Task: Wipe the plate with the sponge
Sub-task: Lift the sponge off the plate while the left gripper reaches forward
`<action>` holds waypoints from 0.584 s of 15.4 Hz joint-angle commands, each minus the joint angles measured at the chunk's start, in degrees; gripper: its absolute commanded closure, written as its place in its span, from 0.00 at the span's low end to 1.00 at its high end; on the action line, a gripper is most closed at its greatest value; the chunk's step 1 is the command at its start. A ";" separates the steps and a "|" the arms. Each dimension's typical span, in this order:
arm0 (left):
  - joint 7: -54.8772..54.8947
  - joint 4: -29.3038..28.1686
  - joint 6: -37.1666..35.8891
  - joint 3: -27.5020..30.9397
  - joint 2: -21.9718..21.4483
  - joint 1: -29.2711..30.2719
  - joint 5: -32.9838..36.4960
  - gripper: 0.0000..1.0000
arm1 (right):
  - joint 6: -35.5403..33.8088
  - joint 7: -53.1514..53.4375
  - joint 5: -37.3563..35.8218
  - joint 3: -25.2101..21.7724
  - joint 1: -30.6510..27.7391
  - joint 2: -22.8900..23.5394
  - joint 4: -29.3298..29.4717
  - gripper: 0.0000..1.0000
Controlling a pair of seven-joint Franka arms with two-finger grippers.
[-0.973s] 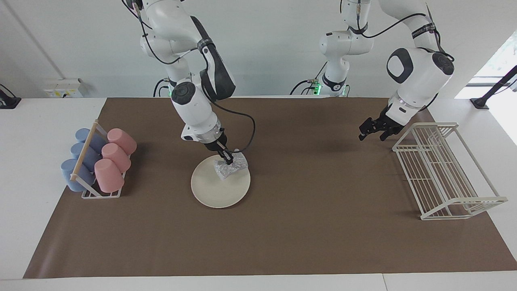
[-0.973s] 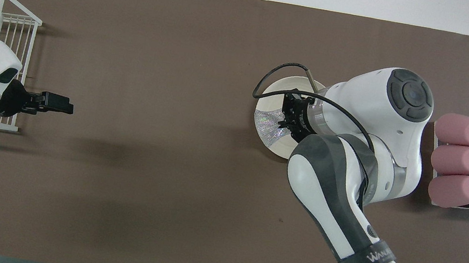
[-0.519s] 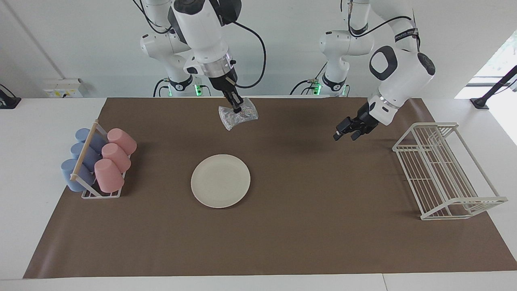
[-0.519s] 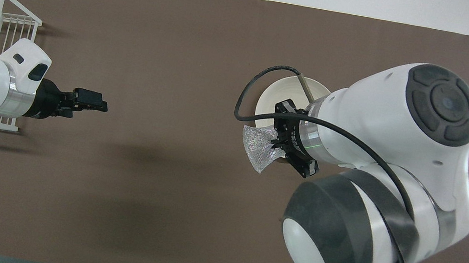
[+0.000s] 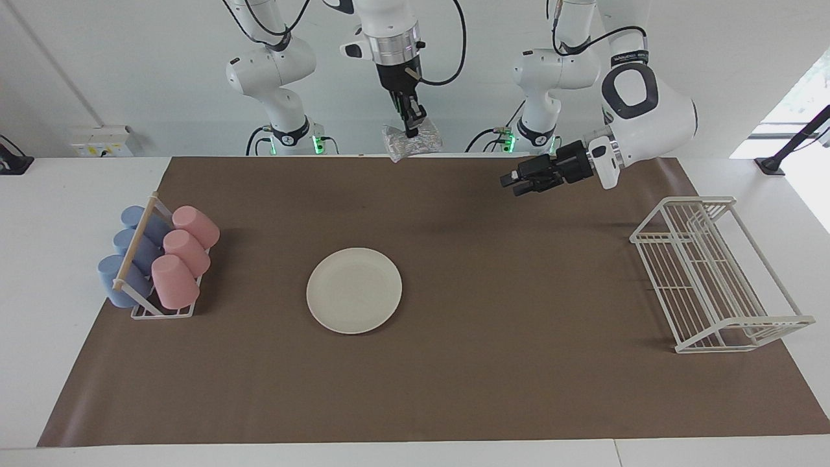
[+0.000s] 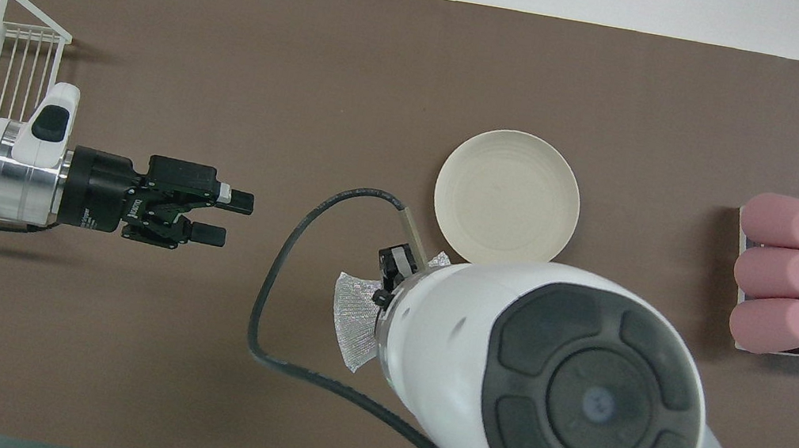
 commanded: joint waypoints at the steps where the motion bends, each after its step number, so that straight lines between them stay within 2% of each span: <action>1: 3.74 -1.98 -6.53 0.32 -2.16 2.10 -4.26 0.00 | 0.68 0.74 -0.85 -0.03 -0.86 1.37 1.32 1.00; 4: 7.61 -4.98 -9.36 0.32 -3.83 2.20 -9.27 0.00 | 1.74 1.53 -0.94 -0.03 -0.77 1.54 1.23 1.00; 9: 10.78 -7.27 -7.53 0.14 -3.40 -1.92 -17.09 0.00 | 1.82 1.62 -0.93 -0.03 -0.77 1.63 1.14 1.00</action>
